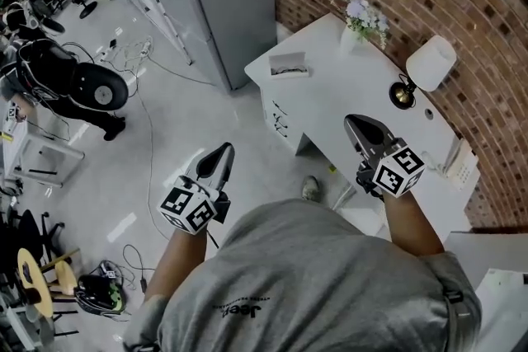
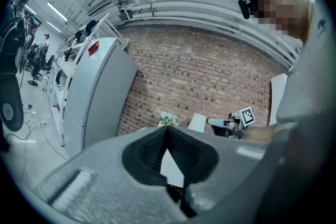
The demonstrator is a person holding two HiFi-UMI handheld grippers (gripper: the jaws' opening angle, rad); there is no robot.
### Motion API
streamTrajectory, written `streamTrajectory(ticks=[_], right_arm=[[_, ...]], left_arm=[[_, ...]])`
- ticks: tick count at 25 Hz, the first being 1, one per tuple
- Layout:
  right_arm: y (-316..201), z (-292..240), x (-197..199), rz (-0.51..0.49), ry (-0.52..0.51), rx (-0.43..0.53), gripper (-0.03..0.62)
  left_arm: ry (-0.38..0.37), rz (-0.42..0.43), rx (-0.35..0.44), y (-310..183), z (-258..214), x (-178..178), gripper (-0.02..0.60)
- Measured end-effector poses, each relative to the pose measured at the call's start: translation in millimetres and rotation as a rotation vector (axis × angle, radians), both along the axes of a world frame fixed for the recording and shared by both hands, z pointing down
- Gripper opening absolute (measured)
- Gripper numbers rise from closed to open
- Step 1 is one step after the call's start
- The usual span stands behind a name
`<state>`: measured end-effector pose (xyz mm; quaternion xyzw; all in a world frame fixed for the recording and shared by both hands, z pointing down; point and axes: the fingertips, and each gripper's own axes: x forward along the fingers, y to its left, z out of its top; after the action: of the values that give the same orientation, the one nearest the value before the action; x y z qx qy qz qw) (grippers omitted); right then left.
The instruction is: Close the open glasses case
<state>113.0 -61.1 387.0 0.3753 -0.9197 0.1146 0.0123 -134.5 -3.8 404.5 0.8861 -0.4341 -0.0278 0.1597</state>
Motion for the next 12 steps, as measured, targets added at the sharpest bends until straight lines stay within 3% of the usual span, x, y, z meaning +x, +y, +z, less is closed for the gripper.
streamTrajectory(ticks=[7, 12], right_arm=[[-114.9, 11.2, 38.1, -0.069, -0.008, -0.024, 0.009], [-173.7, 17.1, 43.9, -0.1, 0.002, -0.029, 0.009]], left_arm=[[0.026, -0.075, -0.04, -109.6, 6.5, 49.3, -0.003], [0.003, -0.097, -0.061, -168.5, 6.6, 64.7, -0.003]])
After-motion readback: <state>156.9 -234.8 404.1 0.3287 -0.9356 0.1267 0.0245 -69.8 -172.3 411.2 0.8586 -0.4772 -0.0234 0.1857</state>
